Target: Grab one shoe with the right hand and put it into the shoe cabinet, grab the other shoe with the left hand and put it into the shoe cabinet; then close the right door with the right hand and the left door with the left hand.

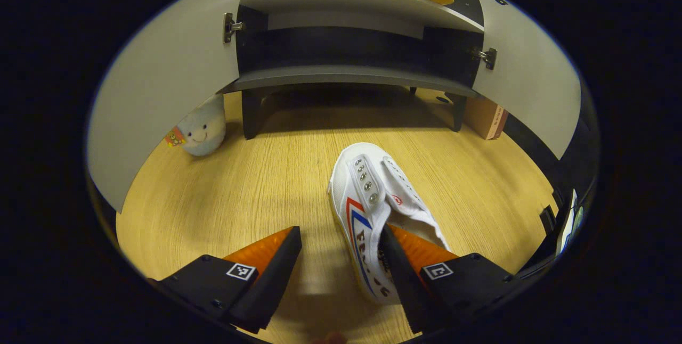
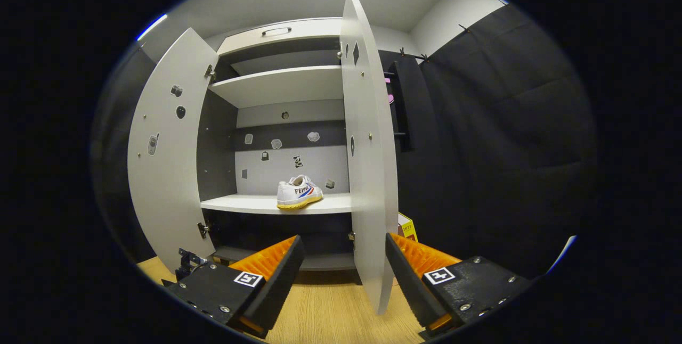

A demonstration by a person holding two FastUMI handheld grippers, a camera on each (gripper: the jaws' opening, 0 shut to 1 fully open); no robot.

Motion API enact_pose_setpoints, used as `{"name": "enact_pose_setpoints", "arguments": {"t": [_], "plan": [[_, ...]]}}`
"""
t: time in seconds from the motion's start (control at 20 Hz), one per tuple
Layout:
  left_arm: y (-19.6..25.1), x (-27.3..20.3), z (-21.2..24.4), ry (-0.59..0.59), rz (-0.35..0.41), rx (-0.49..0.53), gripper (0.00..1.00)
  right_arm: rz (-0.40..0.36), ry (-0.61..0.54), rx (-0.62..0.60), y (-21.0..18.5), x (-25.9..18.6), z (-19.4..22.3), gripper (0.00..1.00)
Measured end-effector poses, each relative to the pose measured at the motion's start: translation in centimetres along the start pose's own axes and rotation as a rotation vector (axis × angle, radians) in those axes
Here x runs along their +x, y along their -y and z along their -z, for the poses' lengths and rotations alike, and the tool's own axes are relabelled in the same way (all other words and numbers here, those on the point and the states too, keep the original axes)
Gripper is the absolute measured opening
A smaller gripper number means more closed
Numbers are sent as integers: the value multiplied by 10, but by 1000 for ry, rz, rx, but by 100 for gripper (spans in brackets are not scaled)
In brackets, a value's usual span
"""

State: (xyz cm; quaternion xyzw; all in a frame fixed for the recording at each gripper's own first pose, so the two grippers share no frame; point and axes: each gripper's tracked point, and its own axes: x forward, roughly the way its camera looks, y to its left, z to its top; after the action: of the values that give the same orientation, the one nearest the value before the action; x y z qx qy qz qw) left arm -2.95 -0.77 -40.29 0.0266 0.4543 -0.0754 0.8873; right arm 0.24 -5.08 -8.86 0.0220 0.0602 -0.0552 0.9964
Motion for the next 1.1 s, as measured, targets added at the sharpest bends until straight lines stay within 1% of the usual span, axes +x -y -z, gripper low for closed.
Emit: {"name": "enact_pose_setpoints", "arguments": {"t": [0.15, 0.3, 0.4, 0.45, 0.55, 0.6, 0.65, 0.75, 0.8, 0.85, 0.9, 0.95, 1.05, 1.1], "plan": [[0, 26, -13, 29, 20, -26, 98, 16, -4, -10, 3, 0, 2, 94], [2, 42, -22, 62, 43, -21, 99, 28, -1, -21, 6, 0, -1, 94], [2, 44, -22, 81, 49, -31, 98, 29, -8, -24, 6, 2, 1, 94], [2, 44, -23, 92, 52, -43, 96, 29, -12, -26, 5, 2, 2, 94], [3, 45, -22, 98, 51, -61, 98, 22, -20, -26, 2, 3, 4, 94], [7, 43, -25, 106, 58, -61, 95, 17, -22, -29, 0, 4, 3, 94], [9, 43, -27, 114, 45, -52, 86, 10, -24, -31, -3, 3, 4, 94], [-3, 44, -29, 134, -33, -7, 48, -7, -34, -36, -9, 4, 7, 94], [-5, 44, -30, 133, -54, -20, 23, -17, -39, -37, -11, 5, 8, 94], [-7, 42, -29, 122, -67, -39, 14, -27, -41, -36, -15, 4, 8, 94], [-6, 30, -32, 131, -69, -69, 11, -34, -43, -37, -16, 4, 9, 94], [-5, 14, -45, 170, -73, -71, 12, -38, -44, -41, -18, 4, 8, 94], [-5, -33, -80, 263, -91, -56, 11, -47, -44, -48, -20, 5, 9, 94], [-2, -59, -100, 304, -92, -68, 11, -51, -44, -48, -21, 4, 10, 94]]}}
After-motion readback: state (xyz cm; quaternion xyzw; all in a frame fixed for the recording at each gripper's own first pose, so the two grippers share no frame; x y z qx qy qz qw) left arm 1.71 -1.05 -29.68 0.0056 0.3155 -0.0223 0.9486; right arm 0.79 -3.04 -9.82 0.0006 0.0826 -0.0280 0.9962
